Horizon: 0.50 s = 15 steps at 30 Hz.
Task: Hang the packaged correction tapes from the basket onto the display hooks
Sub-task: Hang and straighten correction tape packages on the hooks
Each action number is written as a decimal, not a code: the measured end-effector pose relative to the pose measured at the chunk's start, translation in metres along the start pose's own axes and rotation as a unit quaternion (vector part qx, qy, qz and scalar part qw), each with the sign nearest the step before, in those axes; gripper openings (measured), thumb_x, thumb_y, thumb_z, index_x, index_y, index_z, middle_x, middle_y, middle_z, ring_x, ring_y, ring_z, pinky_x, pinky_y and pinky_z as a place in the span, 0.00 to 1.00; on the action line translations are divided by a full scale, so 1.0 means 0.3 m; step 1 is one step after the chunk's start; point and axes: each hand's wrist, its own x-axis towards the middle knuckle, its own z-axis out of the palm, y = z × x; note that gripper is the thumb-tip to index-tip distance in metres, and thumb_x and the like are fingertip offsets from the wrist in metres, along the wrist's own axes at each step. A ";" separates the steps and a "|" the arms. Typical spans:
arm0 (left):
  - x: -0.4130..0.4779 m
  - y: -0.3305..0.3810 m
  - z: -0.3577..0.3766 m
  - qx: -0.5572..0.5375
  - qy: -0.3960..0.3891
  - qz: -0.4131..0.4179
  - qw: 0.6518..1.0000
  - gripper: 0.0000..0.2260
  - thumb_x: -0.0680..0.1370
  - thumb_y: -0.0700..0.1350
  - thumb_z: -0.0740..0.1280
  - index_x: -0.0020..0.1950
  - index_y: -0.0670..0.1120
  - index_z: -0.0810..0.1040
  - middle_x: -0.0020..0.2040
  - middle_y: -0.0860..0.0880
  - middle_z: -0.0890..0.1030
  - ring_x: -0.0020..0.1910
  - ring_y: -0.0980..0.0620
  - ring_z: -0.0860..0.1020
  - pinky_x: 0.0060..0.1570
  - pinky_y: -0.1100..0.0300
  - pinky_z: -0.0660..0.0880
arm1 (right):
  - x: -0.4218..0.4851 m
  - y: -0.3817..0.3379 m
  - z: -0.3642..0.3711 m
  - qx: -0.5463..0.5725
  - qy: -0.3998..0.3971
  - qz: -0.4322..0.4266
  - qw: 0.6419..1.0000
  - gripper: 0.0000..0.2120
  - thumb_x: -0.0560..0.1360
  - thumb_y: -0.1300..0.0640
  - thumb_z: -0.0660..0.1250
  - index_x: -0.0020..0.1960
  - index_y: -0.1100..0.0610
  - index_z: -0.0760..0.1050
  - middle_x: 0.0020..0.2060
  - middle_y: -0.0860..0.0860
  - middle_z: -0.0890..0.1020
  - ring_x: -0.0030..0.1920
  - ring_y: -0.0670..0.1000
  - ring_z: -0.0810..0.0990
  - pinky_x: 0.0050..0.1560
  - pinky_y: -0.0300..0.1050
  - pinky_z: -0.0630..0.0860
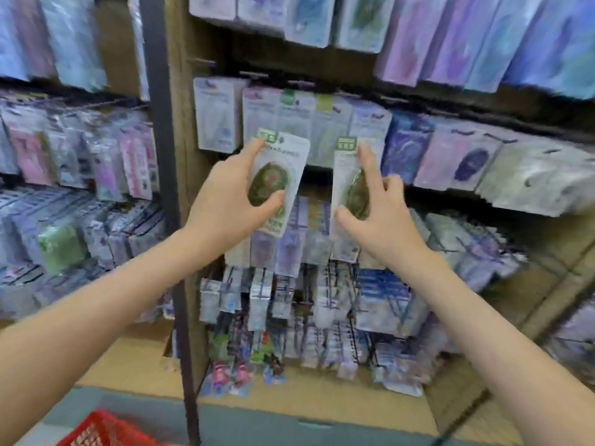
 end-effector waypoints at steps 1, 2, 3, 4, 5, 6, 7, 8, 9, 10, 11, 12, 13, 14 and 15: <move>0.038 0.043 0.017 0.000 0.006 0.019 1.000 0.34 0.76 0.51 0.69 0.77 0.50 0.57 0.46 0.55 0.74 0.50 0.52 0.72 0.46 0.65 0.65 | 0.013 0.023 -0.069 -0.005 0.022 0.003 1.000 0.40 0.76 0.48 0.64 0.75 0.34 0.39 0.49 0.51 0.62 0.39 0.48 0.69 0.39 0.25 0.64; 0.082 0.083 0.030 0.002 0.009 0.038 0.999 0.35 0.76 0.50 0.69 0.78 0.51 0.55 0.42 0.60 0.70 0.45 0.55 0.70 0.43 0.66 0.63 | 0.029 0.044 -0.137 -0.009 0.045 0.006 0.999 0.40 0.77 0.48 0.64 0.75 0.34 0.39 0.49 0.51 0.62 0.39 0.48 0.69 0.38 0.27 0.65; 0.121 0.117 0.039 0.008 0.011 0.054 0.998 0.35 0.76 0.50 0.69 0.78 0.52 0.54 0.40 0.62 0.67 0.43 0.57 0.67 0.41 0.67 0.62 | 0.042 0.063 -0.199 -0.008 0.063 0.014 0.998 0.40 0.77 0.48 0.64 0.75 0.32 0.38 0.49 0.51 0.63 0.39 0.50 0.70 0.37 0.29 0.64; 0.160 0.146 0.049 0.016 0.017 0.066 0.998 0.35 0.76 0.50 0.69 0.78 0.52 0.54 0.39 0.62 0.65 0.42 0.58 0.65 0.40 0.66 0.62 | 0.056 0.080 -0.256 -0.001 0.079 0.022 0.997 0.40 0.77 0.47 0.64 0.74 0.31 0.38 0.50 0.52 0.63 0.39 0.51 0.70 0.37 0.32 0.64; 0.201 0.170 0.059 0.023 0.029 0.075 0.996 0.35 0.75 0.50 0.69 0.78 0.53 0.54 0.39 0.61 0.65 0.42 0.58 0.65 0.40 0.65 0.61 | 0.076 0.097 -0.306 0.008 0.094 0.026 0.995 0.41 0.76 0.48 0.64 0.73 0.30 0.37 0.51 0.52 0.64 0.40 0.51 0.71 0.38 0.33 0.64; 0.240 0.188 0.072 0.029 0.040 0.081 0.996 0.35 0.75 0.50 0.69 0.78 0.53 0.55 0.41 0.58 0.66 0.44 0.56 0.65 0.41 0.65 0.61 | 0.099 0.116 -0.347 0.015 0.104 0.026 0.994 0.41 0.76 0.48 0.64 0.73 0.30 0.38 0.51 0.52 0.64 0.40 0.51 0.71 0.38 0.34 0.64; 0.278 0.204 0.086 0.033 0.047 0.085 0.995 0.35 0.75 0.50 0.69 0.78 0.54 0.55 0.43 0.55 0.68 0.46 0.53 0.68 0.43 0.63 0.62 | 0.125 0.134 -0.379 0.017 0.112 0.023 0.993 0.40 0.77 0.49 0.65 0.73 0.30 0.39 0.52 0.52 0.64 0.40 0.50 0.71 0.38 0.33 0.64; 0.313 0.218 0.102 0.037 0.051 0.088 0.994 0.35 0.75 0.51 0.69 0.78 0.55 0.54 0.47 0.52 0.71 0.50 0.50 0.70 0.46 0.61 0.63 | 0.151 0.150 -0.405 0.015 0.118 0.016 0.993 0.40 0.77 0.50 0.65 0.74 0.30 0.40 0.51 0.52 0.64 0.40 0.49 0.70 0.38 0.31 0.64; 0.349 0.226 0.119 0.038 0.055 0.088 0.994 0.35 0.75 0.51 0.69 0.78 0.56 0.54 0.52 0.49 0.74 0.54 0.48 0.71 0.49 0.59 0.65 | 0.178 0.162 -0.423 0.014 0.124 0.008 0.992 0.40 0.77 0.50 0.65 0.74 0.31 0.40 0.50 0.52 0.64 0.39 0.49 0.70 0.37 0.30 0.65; 0.387 0.231 0.136 0.039 0.060 0.088 0.994 0.36 0.75 0.52 0.69 0.78 0.56 0.53 0.56 0.47 0.75 0.57 0.47 0.71 0.51 0.57 0.67 | 0.206 0.169 -0.437 0.014 0.129 0.003 0.992 0.40 0.77 0.51 0.65 0.74 0.31 0.41 0.49 0.51 0.64 0.38 0.48 0.69 0.36 0.29 0.66; 0.426 0.234 0.149 0.041 0.067 0.089 0.993 0.36 0.75 0.52 0.68 0.78 0.56 0.53 0.57 0.46 0.75 0.57 0.46 0.72 0.53 0.56 0.68 | 0.236 0.172 -0.447 0.016 0.131 0.000 0.991 0.40 0.77 0.51 0.65 0.74 0.31 0.41 0.48 0.50 0.63 0.37 0.46 0.69 0.36 0.28 0.66; 0.463 0.234 0.157 0.044 0.078 0.087 0.992 0.36 0.75 0.52 0.69 0.78 0.55 0.53 0.57 0.45 0.75 0.57 0.45 0.72 0.54 0.54 0.68 | 0.268 0.169 -0.454 0.018 0.128 -0.004 0.992 0.39 0.77 0.50 0.65 0.74 0.31 0.41 0.47 0.49 0.63 0.36 0.45 0.69 0.36 0.28 0.65; 0.502 0.230 0.161 0.049 0.093 0.083 0.991 0.36 0.75 0.51 0.69 0.78 0.53 0.54 0.57 0.44 0.76 0.58 0.44 0.72 0.56 0.53 0.68 | 0.304 0.162 -0.459 0.020 0.120 -0.013 0.993 0.39 0.77 0.50 0.64 0.74 0.31 0.41 0.47 0.48 0.63 0.36 0.45 0.69 0.36 0.28 0.65; 0.543 0.220 0.161 0.058 0.111 0.081 0.989 0.36 0.75 0.51 0.69 0.78 0.52 0.55 0.58 0.44 0.76 0.58 0.44 0.72 0.57 0.53 0.68 | 0.347 0.151 -0.462 0.021 0.105 -0.026 0.994 0.38 0.77 0.50 0.64 0.74 0.31 0.42 0.48 0.48 0.63 0.36 0.45 0.69 0.37 0.30 0.65; 0.580 0.208 0.158 0.068 0.131 0.082 0.986 0.36 0.75 0.51 0.70 0.78 0.51 0.55 0.58 0.44 0.76 0.59 0.44 0.72 0.58 0.54 0.68 | 0.393 0.134 -0.463 0.022 0.084 -0.042 0.995 0.38 0.77 0.50 0.64 0.74 0.30 0.42 0.48 0.47 0.64 0.37 0.45 0.69 0.37 0.31 0.64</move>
